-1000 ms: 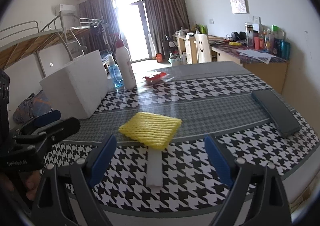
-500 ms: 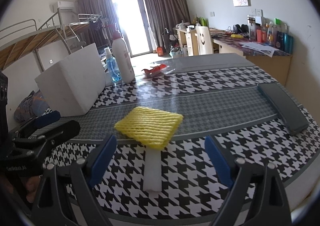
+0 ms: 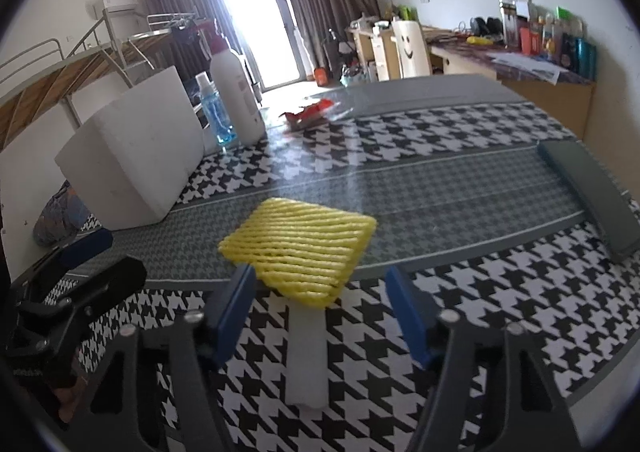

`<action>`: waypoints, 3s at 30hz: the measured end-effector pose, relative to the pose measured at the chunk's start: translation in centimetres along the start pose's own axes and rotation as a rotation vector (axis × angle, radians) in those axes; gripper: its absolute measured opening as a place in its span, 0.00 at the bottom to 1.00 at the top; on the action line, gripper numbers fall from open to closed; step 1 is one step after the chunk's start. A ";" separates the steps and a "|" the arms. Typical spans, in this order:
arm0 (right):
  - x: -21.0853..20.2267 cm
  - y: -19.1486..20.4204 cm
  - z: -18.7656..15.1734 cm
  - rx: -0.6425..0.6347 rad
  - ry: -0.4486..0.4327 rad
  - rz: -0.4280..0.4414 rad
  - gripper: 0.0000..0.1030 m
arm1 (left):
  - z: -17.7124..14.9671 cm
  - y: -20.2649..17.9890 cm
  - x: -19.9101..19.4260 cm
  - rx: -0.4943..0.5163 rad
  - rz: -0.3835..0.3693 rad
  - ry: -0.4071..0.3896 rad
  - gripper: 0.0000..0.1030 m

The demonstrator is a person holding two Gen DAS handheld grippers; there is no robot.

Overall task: Organize soft objects
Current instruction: 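Close the right tool on the yellow mesh sponge and lift it, then raise the held sponge with the right tool and turn toward the foam box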

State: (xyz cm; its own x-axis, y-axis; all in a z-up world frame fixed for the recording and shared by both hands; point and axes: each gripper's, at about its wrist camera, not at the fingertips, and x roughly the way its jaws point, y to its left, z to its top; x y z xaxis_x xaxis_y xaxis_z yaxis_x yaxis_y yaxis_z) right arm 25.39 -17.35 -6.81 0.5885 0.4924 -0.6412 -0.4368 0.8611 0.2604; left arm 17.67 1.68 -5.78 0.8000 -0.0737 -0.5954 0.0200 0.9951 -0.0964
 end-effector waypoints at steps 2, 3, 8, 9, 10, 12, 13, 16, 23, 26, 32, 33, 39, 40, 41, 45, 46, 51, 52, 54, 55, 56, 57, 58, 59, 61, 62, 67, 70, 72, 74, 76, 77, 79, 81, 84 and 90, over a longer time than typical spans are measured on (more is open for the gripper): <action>0.3 0.1 0.0 -0.002 0.011 0.010 0.62 | -0.1 -0.1 0.1 0.005 -0.002 0.003 0.99; 0.4 0.1 0.0 -0.001 0.014 0.016 0.60 | -0.1 -0.2 0.1 0.006 -0.002 0.004 0.99; 1.2 0.2 0.0 0.007 0.047 0.027 0.46 | -0.2 -0.3 0.1 0.014 0.001 0.004 0.99; 1.3 0.2 -0.1 0.009 0.053 0.029 0.42 | -0.2 -0.4 0.2 0.015 0.002 0.006 0.99; 1.3 0.1 -0.1 0.014 0.056 0.031 0.41 | -0.2 -0.4 0.2 0.015 0.002 0.007 0.99; 1.3 0.1 0.0 0.017 0.057 0.038 0.35 | -0.3 -0.5 0.2 0.016 0.002 0.010 0.99; 1.2 0.1 -0.1 0.016 0.057 0.040 0.32 | -0.3 -0.5 0.3 0.017 0.003 0.011 0.99; 1.2 0.2 0.0 0.008 0.053 0.049 0.24 | -0.4 -0.5 0.2 0.020 0.005 0.012 0.99; -0.4 0.0 0.3 0.029 -0.007 0.079 0.14 | -0.5 -1.0 -0.1 0.033 -0.001 0.008 0.99; -1.5 -0.4 0.3 0.044 -0.034 0.075 0.14 | -0.5 -1.4 -0.1 0.032 -0.008 0.010 0.99; -2.7 -1.9 0.0 0.085 -0.058 0.042 0.14 | -0.7 -2.4 -0.1 0.049 -0.024 0.016 0.99; -2.7 -2.1 -0.1 0.090 -0.059 0.038 0.14 | -0.7 -2.6 0.0 0.050 -0.025 0.017 0.99; -3.6 -3.1 -0.6 0.109 -0.066 -0.008 0.14 | -0.7 -4.0 0.5 0.050 -0.044 0.040 0.99; -3.8 -3.3 -0.7 0.108 -0.073 -0.020 0.14 | -0.8 -4.2 0.6 0.052 -0.047 0.043 0.99; -4.1 -3.4 -0.8 0.106 -0.081 -0.031 0.14 | -0.8 -4.5 0.8 0.055 -0.047 0.045 0.99; -4.7 -4.1 -0.9 0.108 -0.094 -0.058 0.14 | -0.9 -5.8 1.3 0.070 -0.053 0.054 0.99; -4.7 -4.2 -1.0 0.110 -0.094 -0.062 0.14 | -0.9 -6.1 1.4 0.074 -0.057 0.058 0.99; -5.3 -4.9 -1.4 0.124 -0.104 -0.062 0.14 | -1.0 -7.3 2.6 0.078 -0.055 0.091 0.99; -5.5 -5.2 -1.5 0.129 -0.109 -0.064 0.14 | -1.0 -7.4 2.9 0.076 -0.053 0.099 0.98; -5.6 -5.4 -1.5 0.135 -0.109 -0.070 0.14 | -1.1 -7.7 3.2 0.073 -0.054 0.109 0.94; -5.7 -5.6 -1.6 0.136 -0.108 -0.075 0.14 | -1.2 -7.9 3.5 0.071 -0.054 0.118 0.92; -5.7 -5.7 -1.7 0.136 -0.108 -0.077 0.14 | -1.2 -8.0 3.6 0.071 -0.054 0.125 0.89; -5.8 -5.8 -1.8 0.139 -0.108 -0.078 0.14 | -1.3 -8.1 3.8 0.071 -0.054 0.131 0.87; -5.8 -5.9 -1.8 0.141 -0.108 -0.078 0.14 | -1.3 -8.3 4.0 0.071 -0.054 0.138 0.86; -5.9 -6.0 -1.9 0.140 -0.108 -0.079 0.14 | -1.3 -8.4 4.2 0.070 -0.051 0.146 0.83; -6.1 -6.1 -2.1 0.141 -0.108 -0.082 0.14 | -1.4 -8.4 4.5 0.061 -0.052 0.169 0.79; -6.2 -6.2 -2.1 0.142 -0.110 -0.080 0.14 | -1.5 -8.4 4.7 0.057 -0.053 0.178 0.78; -6.3 -6.5 -2.5 0.147 -0.113 -0.082 0.15 | -1.7 -9.4 5.6 0.061 -0.043 0.214 0.65; -6.4 -6.6 -2.6 0.152 -0.115 -0.082 0.15 | -1.8 -10.1 5.9 0.069 -0.019 0.227 0.57; -6.5 -6.7 -2.7 0.152 -0.117 -0.083 0.15 | -1.9 -10.6 6.2 0.081 -0.007 0.236 0.53; -6.6 -6.9 -2.8 0.155 -0.119 -0.083 0.15 | -2.0 -11.0 6.4 0.087 -0.003 0.245 0.50; -6.7 -7.0 -2.8 0.159 -0.123 -0.082 0.15 | -2.0 -11.1 6.4 0.091 0.010 0.244 0.47; -6.8 -7.1 -2.8 0.160 -0.124 -0.083 0.15 | -2.0 -11.2 6.5 0.088 0.011 0.245 0.45; -7.0 -7.1 -2.9 0.160 -0.126 -0.084 0.15 | -1.9 -11.2 6.5 0.084 0.026 0.241 0.37; -7.1 -7.2 -3.0 0.158 -0.126 -0.083 0.15 | -1.8 -11.3 6.7 0.083 0.032 0.238 0.33; -7.3 -7.3 -3.1 0.166 -0.132 -0.083 0.15 | -1.8 -11.5 6.8 0.088 0.041 0.234 0.30; -7.4 -7.3 -3.1 0.168 -0.137 -0.078 0.14 | -1.6 -11.3 6.8 0.061 0.028 0.227 0.22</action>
State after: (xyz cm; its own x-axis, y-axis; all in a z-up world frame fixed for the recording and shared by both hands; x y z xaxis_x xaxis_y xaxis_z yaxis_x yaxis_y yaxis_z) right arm 22.08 -27.65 -6.24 0.7080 0.4260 -0.5632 -0.2733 0.9007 0.3377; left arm 21.95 -10.14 -10.04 0.6459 -0.0520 -0.7617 0.0413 0.9986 -0.0331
